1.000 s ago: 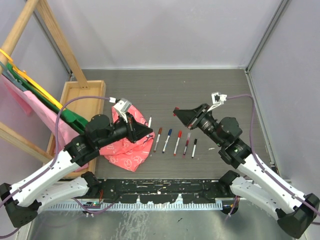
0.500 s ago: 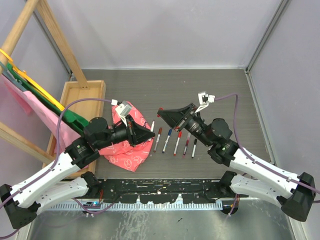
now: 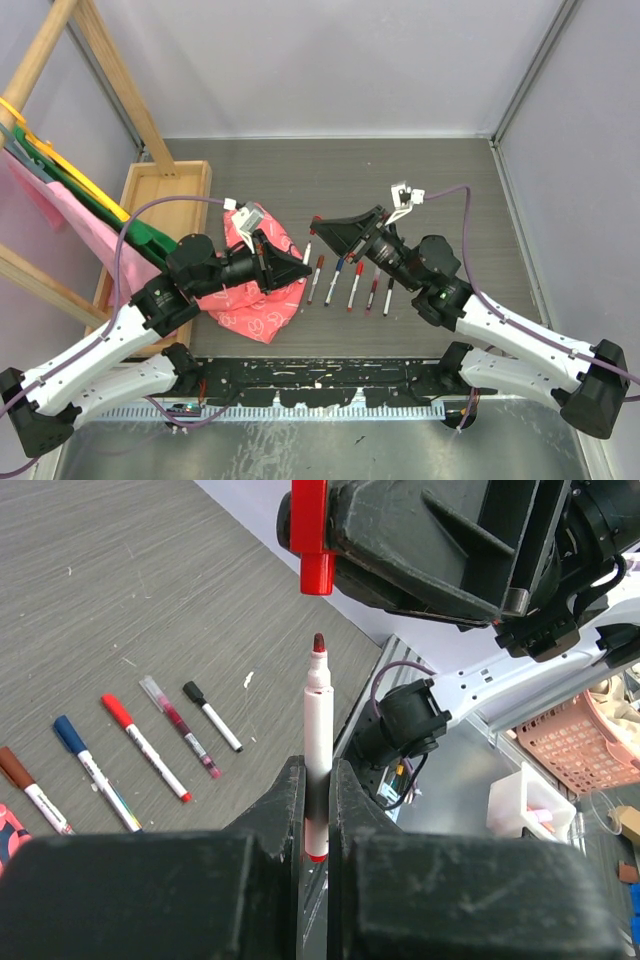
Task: Insert the pens into the pen caps
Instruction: Insert the pen cap onto the pen.
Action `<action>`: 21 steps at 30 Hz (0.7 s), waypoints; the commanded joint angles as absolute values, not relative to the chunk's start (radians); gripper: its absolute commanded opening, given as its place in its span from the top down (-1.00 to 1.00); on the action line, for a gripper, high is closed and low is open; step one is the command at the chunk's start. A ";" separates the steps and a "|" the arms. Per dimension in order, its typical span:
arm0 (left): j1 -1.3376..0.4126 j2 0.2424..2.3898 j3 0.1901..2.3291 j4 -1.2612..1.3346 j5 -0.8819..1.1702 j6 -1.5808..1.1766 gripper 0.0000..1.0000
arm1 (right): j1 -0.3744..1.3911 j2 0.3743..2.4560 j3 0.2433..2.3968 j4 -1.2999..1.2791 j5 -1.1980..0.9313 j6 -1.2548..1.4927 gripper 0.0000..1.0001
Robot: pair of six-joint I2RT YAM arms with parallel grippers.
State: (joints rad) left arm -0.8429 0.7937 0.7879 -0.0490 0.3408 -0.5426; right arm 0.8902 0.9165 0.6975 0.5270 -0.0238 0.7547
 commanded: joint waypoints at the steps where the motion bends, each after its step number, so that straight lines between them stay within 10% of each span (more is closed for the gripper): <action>1: -0.845 0.790 0.801 0.020 0.359 -0.545 1.00 | 0.902 0.916 0.738 0.594 -0.040 0.738 1.00; 21: -0.845 0.798 0.814 0.043 0.347 -0.554 1.00 | 0.915 0.901 0.708 0.586 -0.052 0.738 1.00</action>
